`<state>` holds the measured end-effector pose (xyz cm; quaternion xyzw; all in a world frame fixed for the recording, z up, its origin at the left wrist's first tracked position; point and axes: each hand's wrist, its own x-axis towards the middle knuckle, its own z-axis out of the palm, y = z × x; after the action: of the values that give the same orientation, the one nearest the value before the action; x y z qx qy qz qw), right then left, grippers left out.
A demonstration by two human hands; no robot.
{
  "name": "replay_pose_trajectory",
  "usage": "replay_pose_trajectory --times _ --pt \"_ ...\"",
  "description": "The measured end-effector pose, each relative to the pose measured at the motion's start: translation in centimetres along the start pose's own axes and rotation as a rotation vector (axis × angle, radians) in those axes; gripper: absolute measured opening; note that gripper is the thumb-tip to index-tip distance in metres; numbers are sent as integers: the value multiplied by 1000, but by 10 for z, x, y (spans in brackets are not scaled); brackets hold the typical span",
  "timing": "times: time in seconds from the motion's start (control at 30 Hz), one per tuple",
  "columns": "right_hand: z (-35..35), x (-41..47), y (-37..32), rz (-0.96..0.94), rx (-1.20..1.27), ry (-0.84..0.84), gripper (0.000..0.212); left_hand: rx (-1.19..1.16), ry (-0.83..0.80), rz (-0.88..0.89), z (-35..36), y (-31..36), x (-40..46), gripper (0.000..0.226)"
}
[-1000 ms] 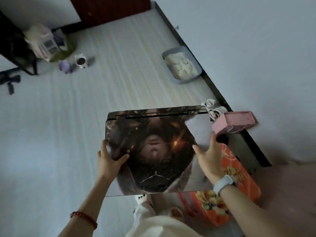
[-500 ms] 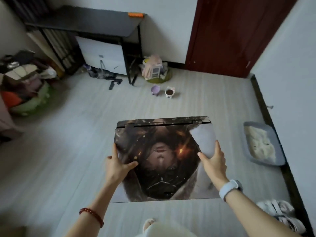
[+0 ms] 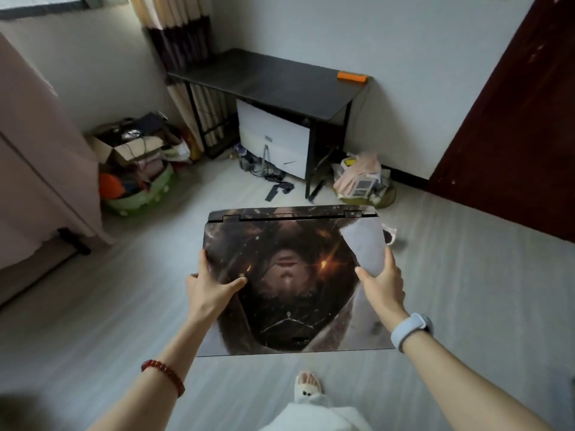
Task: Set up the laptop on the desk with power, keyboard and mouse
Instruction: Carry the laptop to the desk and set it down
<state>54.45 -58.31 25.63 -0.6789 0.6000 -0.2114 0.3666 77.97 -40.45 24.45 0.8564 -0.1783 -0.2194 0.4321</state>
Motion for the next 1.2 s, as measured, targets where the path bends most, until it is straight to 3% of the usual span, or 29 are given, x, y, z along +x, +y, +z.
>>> replay_pose_trajectory --times 0.2,0.37,0.57,0.9,1.2 --pt "32 137 -67 -9 -17 -92 75 127 285 -115 29 69 97 75" --pt "72 238 -132 -80 -20 -106 72 167 376 -162 44 104 187 70" --pt "144 355 -208 -132 -34 -100 71 156 411 -192 52 131 336 67" --pt "238 555 -353 -67 8 -43 62 213 374 -146 47 224 617 73" --pt "318 763 -443 -6 64 -6 68 169 337 -81 91 300 862 72"
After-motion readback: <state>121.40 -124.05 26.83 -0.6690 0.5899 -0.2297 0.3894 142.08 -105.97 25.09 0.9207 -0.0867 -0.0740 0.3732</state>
